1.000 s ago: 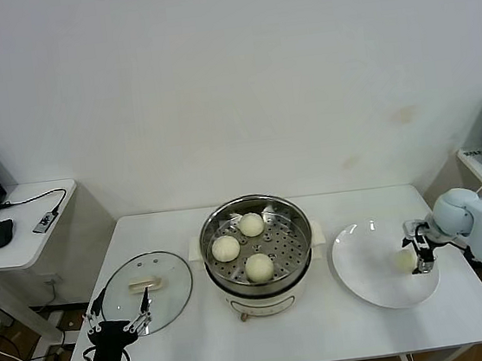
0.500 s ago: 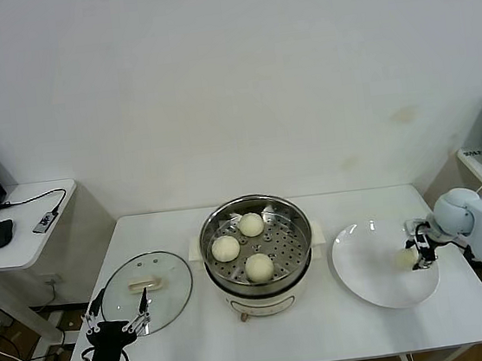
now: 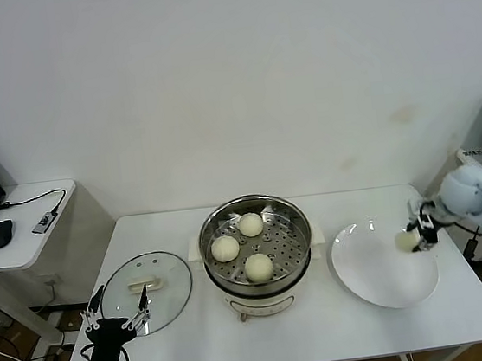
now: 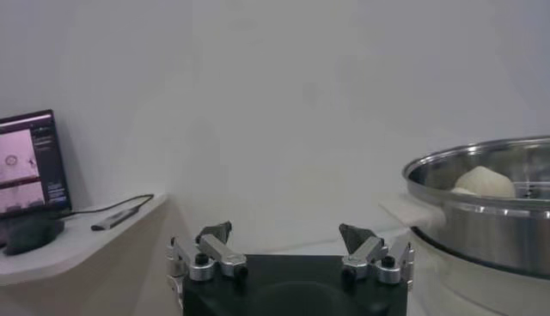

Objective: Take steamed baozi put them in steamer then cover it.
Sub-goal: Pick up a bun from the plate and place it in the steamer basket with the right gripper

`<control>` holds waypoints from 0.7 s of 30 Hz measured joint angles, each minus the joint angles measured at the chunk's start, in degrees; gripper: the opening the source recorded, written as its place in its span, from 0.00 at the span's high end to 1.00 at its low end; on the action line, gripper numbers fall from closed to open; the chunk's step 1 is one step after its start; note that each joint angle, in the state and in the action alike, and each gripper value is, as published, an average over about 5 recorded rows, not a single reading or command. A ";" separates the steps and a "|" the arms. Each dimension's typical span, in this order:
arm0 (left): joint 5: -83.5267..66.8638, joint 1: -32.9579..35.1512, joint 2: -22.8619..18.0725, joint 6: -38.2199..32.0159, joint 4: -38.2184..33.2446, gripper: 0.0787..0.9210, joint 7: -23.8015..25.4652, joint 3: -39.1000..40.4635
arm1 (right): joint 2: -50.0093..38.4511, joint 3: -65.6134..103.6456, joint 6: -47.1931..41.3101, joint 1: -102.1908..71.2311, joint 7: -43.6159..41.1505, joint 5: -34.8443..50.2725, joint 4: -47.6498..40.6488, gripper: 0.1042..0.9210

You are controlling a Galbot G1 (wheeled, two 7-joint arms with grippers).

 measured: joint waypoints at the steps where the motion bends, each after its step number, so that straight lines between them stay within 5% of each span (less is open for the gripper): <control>1: 0.01 -0.07 -0.01 0.01 0.00 0.12 0.00 0.12 | -0.05 -1.88 -0.71 2.41 0.21 1.39 0.86 0.45; 21: -0.05 -0.95 -0.25 -0.20 0.63 0.12 -0.08 0.77 | 12.44 -29.31 -17.81 35.56 10.29 33.17 14.23 0.43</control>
